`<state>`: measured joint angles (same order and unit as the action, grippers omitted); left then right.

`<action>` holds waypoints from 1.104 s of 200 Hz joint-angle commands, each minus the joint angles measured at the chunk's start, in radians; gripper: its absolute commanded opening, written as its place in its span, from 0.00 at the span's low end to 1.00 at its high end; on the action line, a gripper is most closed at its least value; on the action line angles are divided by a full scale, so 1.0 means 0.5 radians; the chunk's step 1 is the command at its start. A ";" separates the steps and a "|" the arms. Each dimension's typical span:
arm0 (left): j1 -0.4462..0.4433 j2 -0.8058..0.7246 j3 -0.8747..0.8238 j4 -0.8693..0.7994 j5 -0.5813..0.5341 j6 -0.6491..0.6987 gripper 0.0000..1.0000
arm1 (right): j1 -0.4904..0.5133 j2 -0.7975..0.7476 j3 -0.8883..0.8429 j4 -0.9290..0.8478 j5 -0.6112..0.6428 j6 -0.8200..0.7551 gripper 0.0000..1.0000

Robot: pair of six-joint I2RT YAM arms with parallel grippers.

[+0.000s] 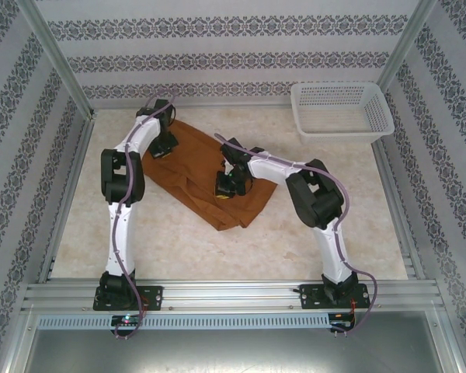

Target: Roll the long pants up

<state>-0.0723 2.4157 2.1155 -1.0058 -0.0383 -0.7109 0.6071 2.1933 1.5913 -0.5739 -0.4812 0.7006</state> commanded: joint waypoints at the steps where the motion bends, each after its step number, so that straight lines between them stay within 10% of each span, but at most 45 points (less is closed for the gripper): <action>1: 0.079 -0.119 -0.244 -0.167 -0.129 -0.111 0.00 | -0.093 0.049 0.142 -0.377 0.042 -0.222 0.00; 72: 0.077 -0.507 -0.878 0.120 0.108 -0.168 0.00 | -0.474 0.058 0.319 -0.851 0.318 -0.637 0.00; 95: 0.074 -0.565 -0.793 0.056 0.176 -0.125 0.00 | -0.538 -0.075 0.316 -0.874 0.244 -0.663 0.49; 132: 0.065 -0.801 -0.840 0.045 0.309 -0.074 0.00 | -0.758 -0.323 0.094 -0.876 0.099 -0.738 0.70; 153: 0.059 -0.928 -0.898 0.199 0.522 -0.043 0.60 | -0.852 -0.457 -0.237 -0.722 -0.015 -0.732 0.71; 166: 0.042 -0.937 -0.866 0.214 0.610 -0.027 0.71 | -0.881 -0.519 -0.440 -0.609 -0.081 -0.711 0.72; 187: -0.005 -0.890 -0.789 0.169 0.623 0.008 0.68 | -0.890 -0.604 -0.758 -0.329 -0.246 -0.624 0.74; 221: -0.056 -0.815 -0.821 0.209 0.653 -0.017 0.33 | -0.843 -0.599 -1.066 0.105 -0.417 -0.425 0.75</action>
<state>-0.0795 1.9671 1.7111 -0.9150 0.2520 -0.7338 0.1413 1.8751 1.1542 -0.7086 -0.5690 0.4137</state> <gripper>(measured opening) 0.419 0.746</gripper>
